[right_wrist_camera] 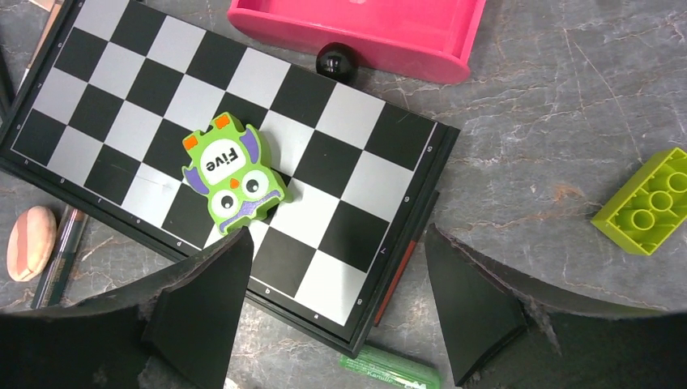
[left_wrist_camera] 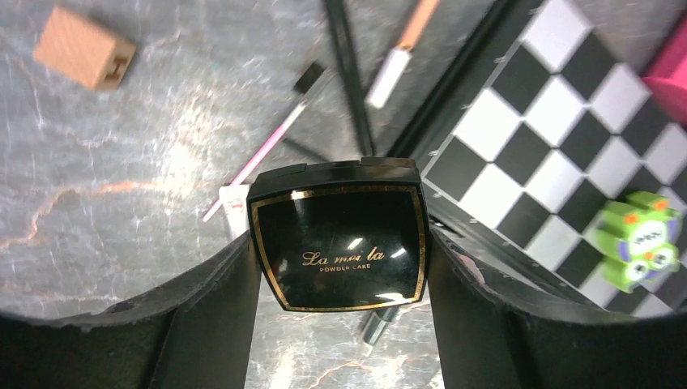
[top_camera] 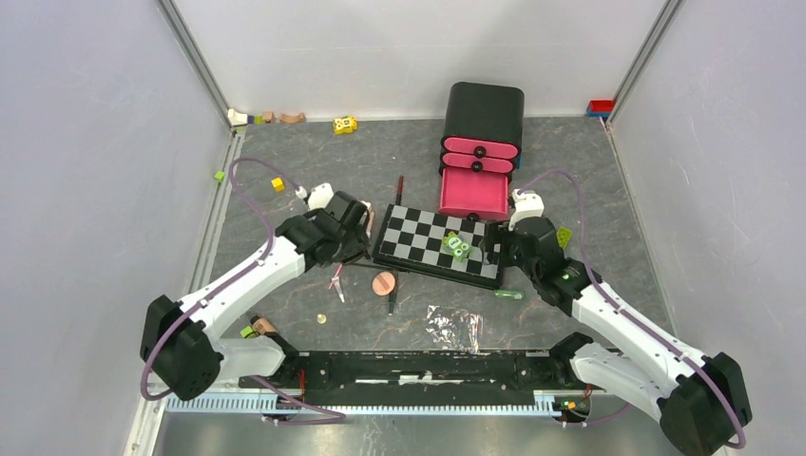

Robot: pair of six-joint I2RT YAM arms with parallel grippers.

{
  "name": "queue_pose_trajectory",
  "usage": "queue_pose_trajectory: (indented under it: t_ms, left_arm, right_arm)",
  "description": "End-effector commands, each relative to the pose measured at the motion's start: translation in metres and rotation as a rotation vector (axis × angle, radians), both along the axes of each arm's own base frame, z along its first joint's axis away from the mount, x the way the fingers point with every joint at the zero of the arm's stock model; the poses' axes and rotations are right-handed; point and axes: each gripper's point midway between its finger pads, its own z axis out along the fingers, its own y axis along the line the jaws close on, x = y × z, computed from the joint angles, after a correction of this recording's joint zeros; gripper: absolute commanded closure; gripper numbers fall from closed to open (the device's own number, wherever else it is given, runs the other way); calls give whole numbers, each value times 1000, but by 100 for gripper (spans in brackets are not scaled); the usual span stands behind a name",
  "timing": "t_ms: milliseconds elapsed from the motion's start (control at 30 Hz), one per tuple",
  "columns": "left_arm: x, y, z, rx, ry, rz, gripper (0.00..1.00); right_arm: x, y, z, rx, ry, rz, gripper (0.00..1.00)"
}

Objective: Organize the makeup
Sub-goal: Pick up the makeup from the center of the board.

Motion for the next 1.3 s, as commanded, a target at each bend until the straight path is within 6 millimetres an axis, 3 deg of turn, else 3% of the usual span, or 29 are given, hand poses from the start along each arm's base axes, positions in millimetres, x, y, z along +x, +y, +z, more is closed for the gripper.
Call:
queue_pose_trajectory:
  t_ms: [0,167,367,433,667,933,1267]
  left_arm:
    - [23,-18,43,50,-115,-128,50]
    - [38,-81,48,49,-133,-311,50]
    - [49,-146,22,56,-79,-462,50]
    - [56,-164,22,50,-85,-508,50]
    - [101,-223,42,56,-160,-660,50]
    - [135,-264,42,71,-208,-737,50]
    - [162,-293,21,55,-240,-793,53]
  right_arm:
    - [8,-2,21,-6,-56,-17,15]
    - [5,-3,22,-5,-53,-17,15]
    - [-1,-12,26,-15,-64,-40,15]
    - [-3,-17,29,-24,-68,-53,15]
    - [-11,-35,42,-50,-103,-100,14]
    - [-23,-53,57,-72,-132,-143,13]
    - [-41,-67,68,-52,-158,-161,12]
